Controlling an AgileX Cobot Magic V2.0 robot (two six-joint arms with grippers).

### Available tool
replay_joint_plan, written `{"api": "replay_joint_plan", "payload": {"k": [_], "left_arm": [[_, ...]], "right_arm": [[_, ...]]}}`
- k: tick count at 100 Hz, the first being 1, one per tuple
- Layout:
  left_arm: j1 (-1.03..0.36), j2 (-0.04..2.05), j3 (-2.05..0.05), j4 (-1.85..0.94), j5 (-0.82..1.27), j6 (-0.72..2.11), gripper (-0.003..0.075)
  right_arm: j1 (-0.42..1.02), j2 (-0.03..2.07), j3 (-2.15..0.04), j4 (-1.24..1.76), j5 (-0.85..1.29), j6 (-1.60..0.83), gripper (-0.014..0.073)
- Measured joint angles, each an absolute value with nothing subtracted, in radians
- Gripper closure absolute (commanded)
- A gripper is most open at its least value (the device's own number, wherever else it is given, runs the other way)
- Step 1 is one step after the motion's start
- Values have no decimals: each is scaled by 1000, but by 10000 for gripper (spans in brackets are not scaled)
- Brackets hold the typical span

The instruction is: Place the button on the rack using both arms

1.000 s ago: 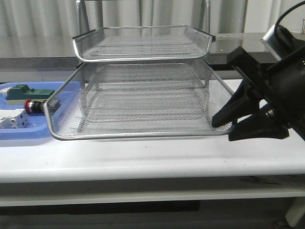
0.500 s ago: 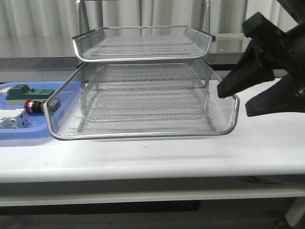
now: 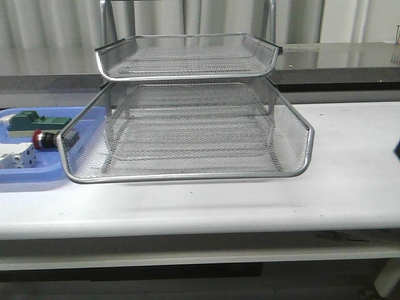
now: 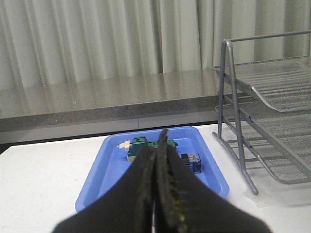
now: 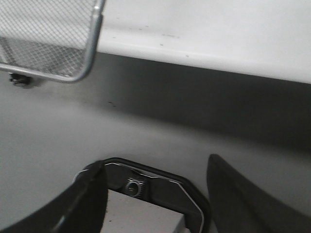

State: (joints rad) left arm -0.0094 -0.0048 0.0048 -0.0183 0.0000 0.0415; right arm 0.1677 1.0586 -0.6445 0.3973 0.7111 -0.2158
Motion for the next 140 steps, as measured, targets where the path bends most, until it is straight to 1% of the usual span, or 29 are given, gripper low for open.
{"api": "replay_joint_plan", "payload": {"k": [14,27,42,60,64,69,74,79,97,105,109,140], "left_arm": [[-9,-5,5,-18,0,42,741],[-9,-5,5,-18,0,42,741],[-9,-5,5,-18,0,42,741],[-9,-5,5,-18,0,42,741],[-9,-5,5,-18,0,42,741],[-9,-5,5,-18,0,42,741],[-9,-5,5,-18,0,42,741],[-9,-5,5,-18,0,42,741],[-9,-5,5,-18,0,42,741],[-9,-5,5,-18,0,42,741],[-9,-5,5,-18,0,42,741],[-9,-5,5,-18,0,42,741]], "right_arm": [[168,929,-670,205,802,-79,135],[168,813,-682,101,886,0,135],[168,689,-684,37,977,37,136],[168,563,-684,0,1011,43,141],[168,543,-684,0,1014,43,153],[168,523,-684,0,1018,43,185],[168,508,-684,-5,1023,45,236],[168,499,-684,-5,1027,45,301],[168,490,-684,-7,1039,45,580],[168,490,-684,-7,1042,45,668],[168,490,-684,-7,1042,45,655],[168,490,-684,-7,1042,45,660]]}}
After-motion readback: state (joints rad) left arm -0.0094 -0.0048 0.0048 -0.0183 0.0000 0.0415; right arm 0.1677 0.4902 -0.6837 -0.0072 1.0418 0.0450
